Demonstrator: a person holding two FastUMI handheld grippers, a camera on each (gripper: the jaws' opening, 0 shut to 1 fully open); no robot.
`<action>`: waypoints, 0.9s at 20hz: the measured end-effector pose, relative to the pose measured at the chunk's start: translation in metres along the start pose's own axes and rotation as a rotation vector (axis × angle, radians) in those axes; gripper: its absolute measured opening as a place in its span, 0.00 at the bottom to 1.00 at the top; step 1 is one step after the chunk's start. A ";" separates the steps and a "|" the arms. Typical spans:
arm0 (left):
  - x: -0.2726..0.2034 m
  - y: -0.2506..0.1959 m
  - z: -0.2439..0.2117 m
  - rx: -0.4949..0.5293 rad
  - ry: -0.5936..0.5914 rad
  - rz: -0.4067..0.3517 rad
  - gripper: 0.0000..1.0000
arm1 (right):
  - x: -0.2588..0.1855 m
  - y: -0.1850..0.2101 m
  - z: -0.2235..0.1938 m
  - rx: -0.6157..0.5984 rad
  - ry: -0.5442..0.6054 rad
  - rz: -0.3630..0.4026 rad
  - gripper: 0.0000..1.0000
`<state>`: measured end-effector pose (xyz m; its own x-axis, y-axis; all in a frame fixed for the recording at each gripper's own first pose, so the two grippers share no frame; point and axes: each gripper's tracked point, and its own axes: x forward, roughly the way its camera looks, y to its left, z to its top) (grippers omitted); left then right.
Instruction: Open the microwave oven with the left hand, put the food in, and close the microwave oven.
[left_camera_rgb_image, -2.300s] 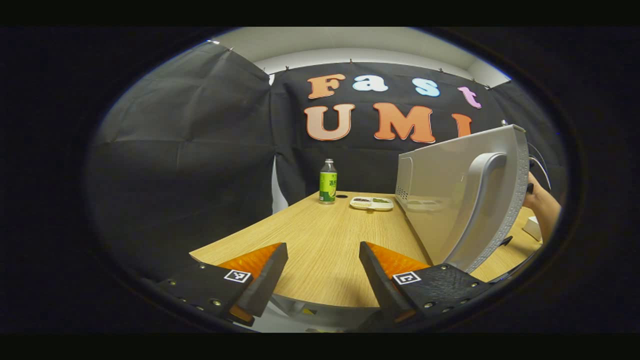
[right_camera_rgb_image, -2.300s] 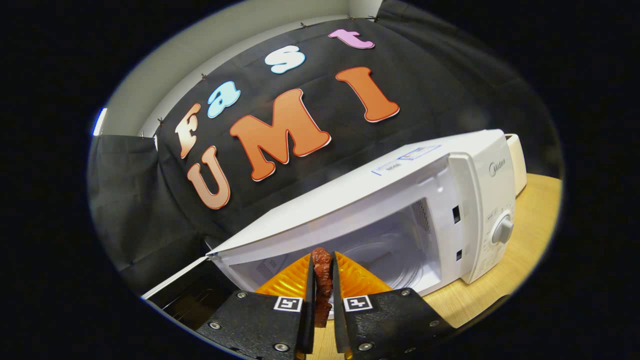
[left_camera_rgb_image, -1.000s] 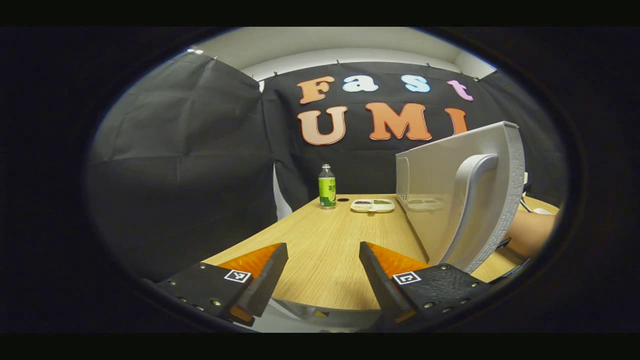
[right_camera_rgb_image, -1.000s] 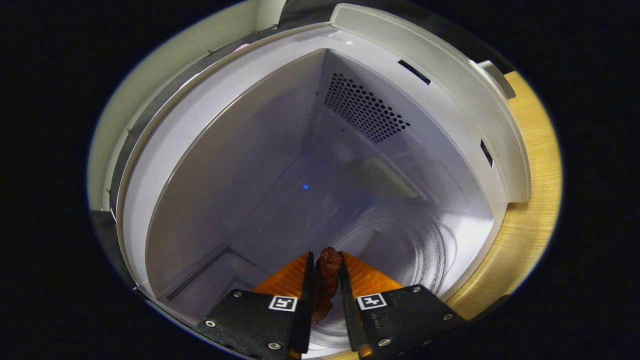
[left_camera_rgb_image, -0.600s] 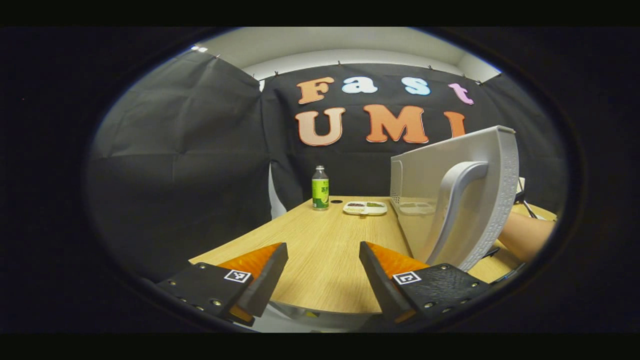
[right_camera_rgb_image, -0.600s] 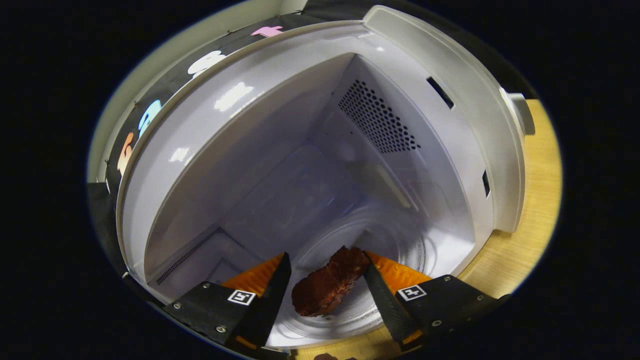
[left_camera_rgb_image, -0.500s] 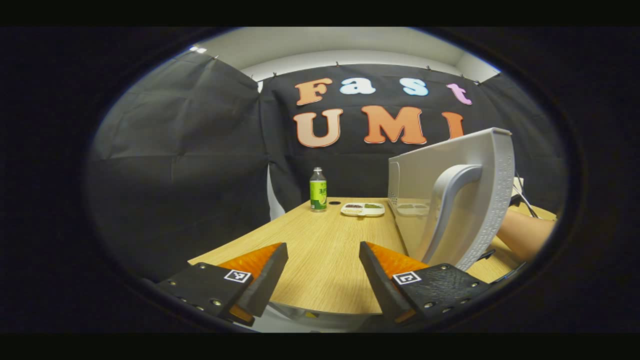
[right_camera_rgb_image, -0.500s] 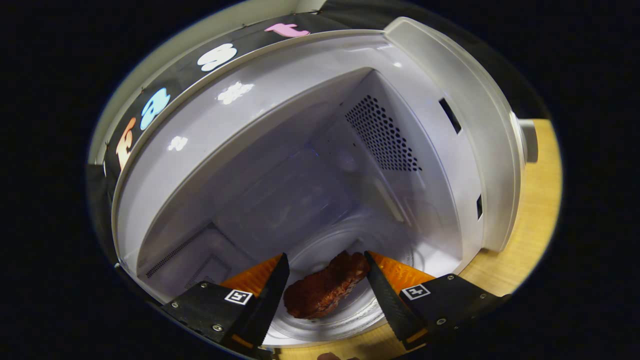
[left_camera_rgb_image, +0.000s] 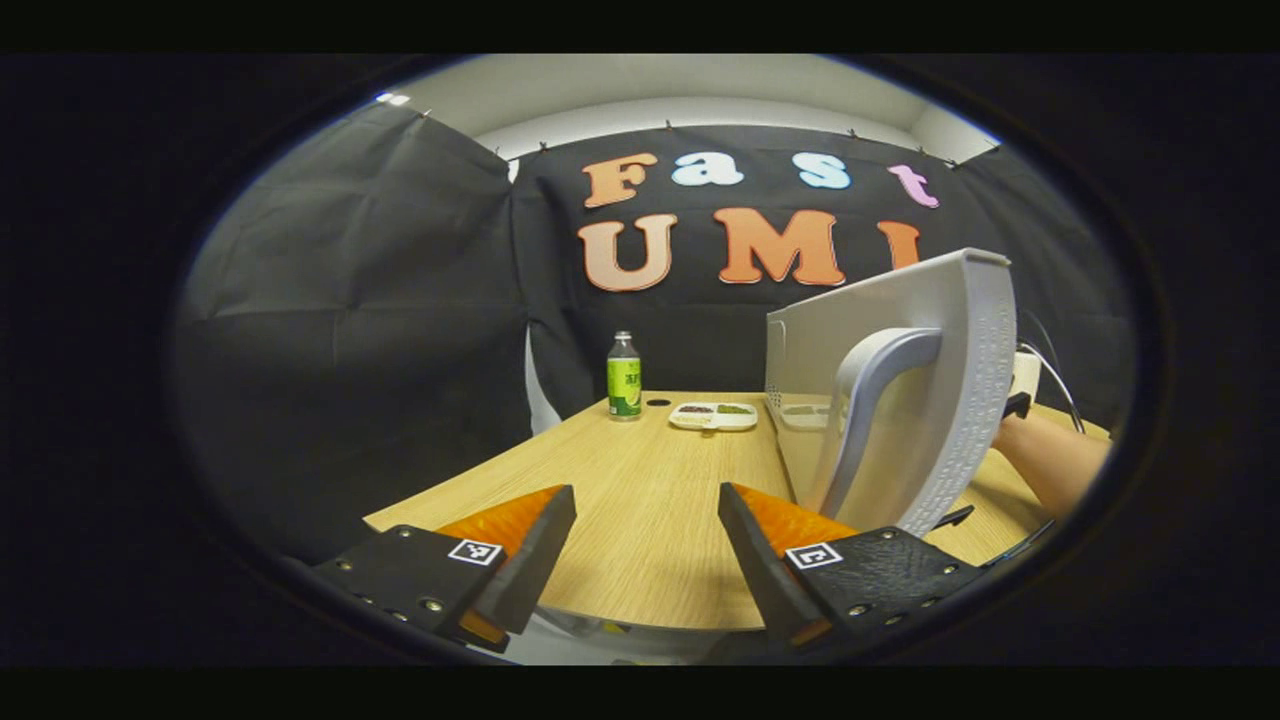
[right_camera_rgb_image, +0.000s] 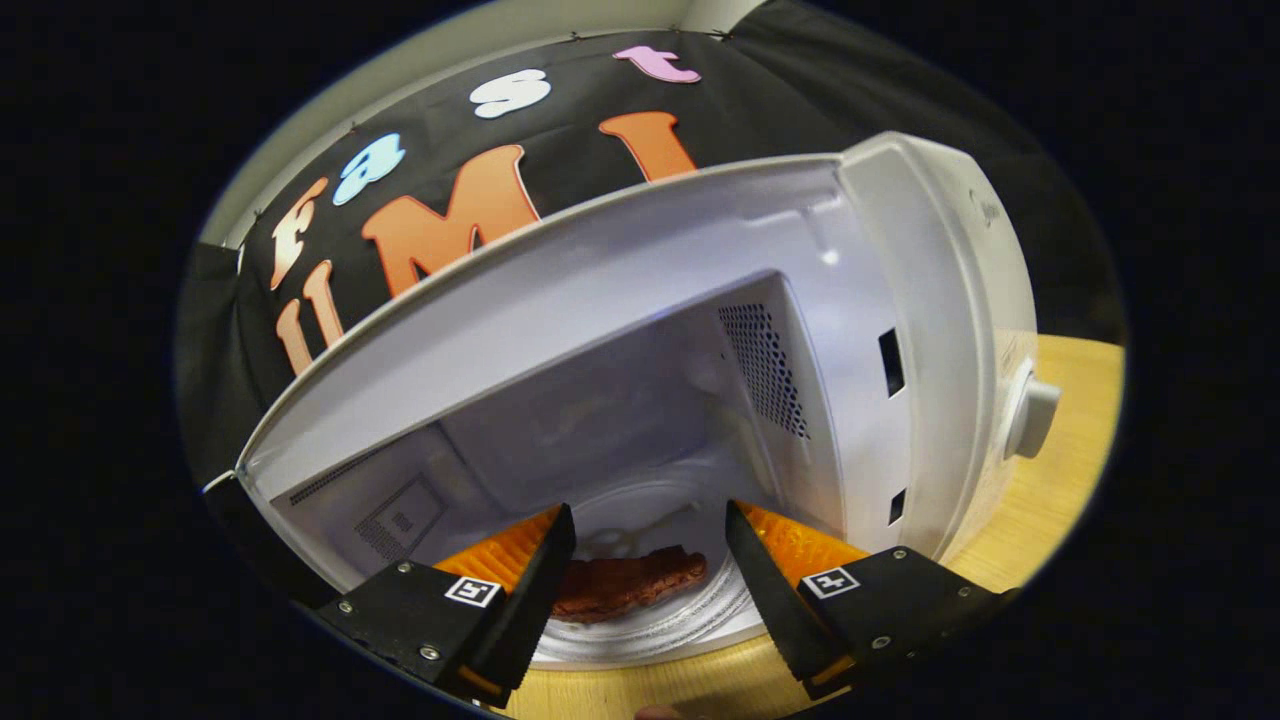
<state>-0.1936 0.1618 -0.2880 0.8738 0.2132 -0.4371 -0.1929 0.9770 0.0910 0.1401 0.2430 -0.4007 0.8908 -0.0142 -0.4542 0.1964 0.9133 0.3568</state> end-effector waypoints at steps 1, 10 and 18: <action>0.001 -0.001 0.002 0.010 -0.005 0.002 0.84 | -0.011 0.000 0.002 -0.050 -0.009 0.019 0.94; -0.010 -0.068 0.022 -0.003 -0.065 -0.148 0.84 | -0.099 -0.025 0.057 -0.229 -0.067 0.203 0.94; -0.005 -0.174 0.046 0.015 -0.113 -0.360 0.84 | -0.166 -0.112 0.127 -0.251 -0.120 0.189 0.94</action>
<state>-0.1435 -0.0092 -0.2607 0.9282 -0.1452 -0.3426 0.1412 0.9893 -0.0368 0.0223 0.0915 -0.2614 0.9466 0.1310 -0.2945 -0.0708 0.9759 0.2064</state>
